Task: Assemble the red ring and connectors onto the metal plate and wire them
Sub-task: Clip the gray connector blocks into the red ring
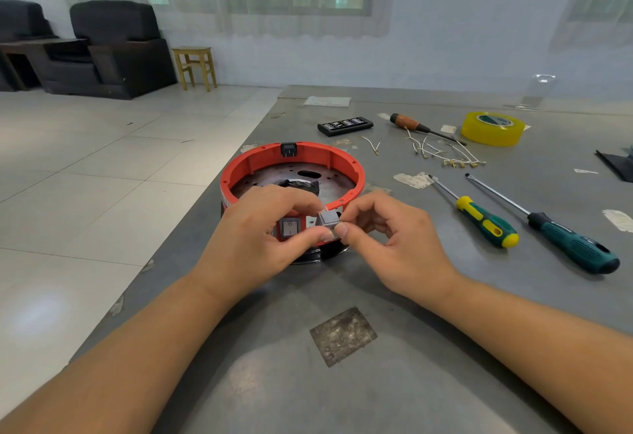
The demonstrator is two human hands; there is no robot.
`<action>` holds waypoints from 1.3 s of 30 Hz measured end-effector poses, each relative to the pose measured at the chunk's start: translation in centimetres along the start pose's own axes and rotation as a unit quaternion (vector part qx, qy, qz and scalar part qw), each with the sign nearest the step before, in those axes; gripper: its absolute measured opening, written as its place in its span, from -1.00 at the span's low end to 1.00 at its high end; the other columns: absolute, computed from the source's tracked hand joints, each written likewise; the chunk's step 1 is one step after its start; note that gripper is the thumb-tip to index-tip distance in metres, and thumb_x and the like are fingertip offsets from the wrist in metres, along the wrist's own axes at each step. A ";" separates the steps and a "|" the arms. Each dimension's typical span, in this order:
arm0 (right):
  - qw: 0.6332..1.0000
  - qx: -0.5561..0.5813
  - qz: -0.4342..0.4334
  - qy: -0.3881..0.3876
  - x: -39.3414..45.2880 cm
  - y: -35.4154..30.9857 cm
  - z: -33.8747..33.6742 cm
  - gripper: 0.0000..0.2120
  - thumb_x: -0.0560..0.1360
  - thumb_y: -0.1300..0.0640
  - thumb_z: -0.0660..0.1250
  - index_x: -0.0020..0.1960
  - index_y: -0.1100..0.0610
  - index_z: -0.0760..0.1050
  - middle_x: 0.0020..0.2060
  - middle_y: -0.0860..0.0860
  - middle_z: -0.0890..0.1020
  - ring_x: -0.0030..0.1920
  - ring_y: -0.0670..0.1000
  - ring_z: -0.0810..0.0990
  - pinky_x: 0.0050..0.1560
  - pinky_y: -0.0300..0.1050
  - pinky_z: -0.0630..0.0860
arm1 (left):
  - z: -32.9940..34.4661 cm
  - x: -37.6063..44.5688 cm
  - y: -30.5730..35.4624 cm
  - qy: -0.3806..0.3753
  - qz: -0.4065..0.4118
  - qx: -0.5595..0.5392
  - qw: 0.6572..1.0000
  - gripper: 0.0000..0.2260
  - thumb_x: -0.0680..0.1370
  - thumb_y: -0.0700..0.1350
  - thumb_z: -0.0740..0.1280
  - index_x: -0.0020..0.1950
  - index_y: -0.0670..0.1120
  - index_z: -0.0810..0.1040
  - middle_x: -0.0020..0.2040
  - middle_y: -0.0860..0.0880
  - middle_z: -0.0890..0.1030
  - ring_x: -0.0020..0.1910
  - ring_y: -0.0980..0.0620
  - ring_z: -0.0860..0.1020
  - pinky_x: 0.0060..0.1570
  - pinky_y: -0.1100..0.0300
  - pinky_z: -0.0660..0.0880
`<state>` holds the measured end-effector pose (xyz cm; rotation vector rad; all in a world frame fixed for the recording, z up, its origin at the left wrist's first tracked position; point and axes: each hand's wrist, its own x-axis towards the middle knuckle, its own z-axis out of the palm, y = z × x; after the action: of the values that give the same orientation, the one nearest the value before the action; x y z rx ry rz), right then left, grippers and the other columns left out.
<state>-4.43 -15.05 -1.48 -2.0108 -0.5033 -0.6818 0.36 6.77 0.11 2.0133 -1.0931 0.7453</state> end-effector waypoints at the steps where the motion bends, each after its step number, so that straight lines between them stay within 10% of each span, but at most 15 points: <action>1: 1.000 0.007 0.006 -0.004 0.0 0.0 0.0 -0.92 0.54 0.15 0.47 0.00 0.10 0.60 -0.15 -0.08 0.66 -0.13 0.04 0.67 -0.07 0.06 0.63 | 0.0 0.0 -0.2 -0.003 -0.003 -0.003 1.000 -0.69 0.52 0.14 0.47 0.14 -0.04 0.69 0.01 0.12 0.69 0.03 0.20 0.62 0.04 0.06 0.62; 9: 0.997 0.044 0.047 -0.038 0.1 -0.2 0.1 -0.91 0.55 0.24 0.47 -0.02 0.11 0.58 -0.17 -0.02 0.66 -0.15 0.05 0.66 -0.03 0.11 0.62 | -0.6 0.1 -2.0 -0.060 -0.055 0.028 0.996 -0.57 0.49 0.35 0.38 0.28 0.22 0.51 0.15 0.41 0.50 0.22 0.41 0.44 0.27 0.10 0.46; 27: 0.980 0.160 0.110 -0.040 0.3 -0.2 0.2 -0.92 0.54 0.21 0.44 -0.05 0.06 0.56 -0.23 -0.01 0.66 -0.21 0.02 0.66 -0.08 -0.11 0.61 | -0.5 -0.1 -2.1 -0.078 -0.030 0.058 0.995 -0.47 0.43 0.45 0.39 0.25 0.17 0.48 0.24 0.21 0.52 0.32 0.12 0.43 0.32 0.02 0.32; 39: 0.944 0.286 0.165 -0.025 0.5 -0.6 0.2 -0.85 0.57 0.44 0.33 0.07 0.26 0.43 -0.22 0.15 0.65 -0.30 0.08 0.65 -0.17 -0.05 0.62 | 0.3 0.1 -0.7 -0.060 -0.001 0.012 0.998 -0.74 0.57 0.10 0.40 0.20 0.04 0.65 0.12 0.18 0.65 0.21 0.16 0.56 0.25 -0.01 0.45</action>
<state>-4.36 -14.52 -0.94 -1.5091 -0.3300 -0.2362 1.04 6.81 -0.21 2.1014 -1.1555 0.6451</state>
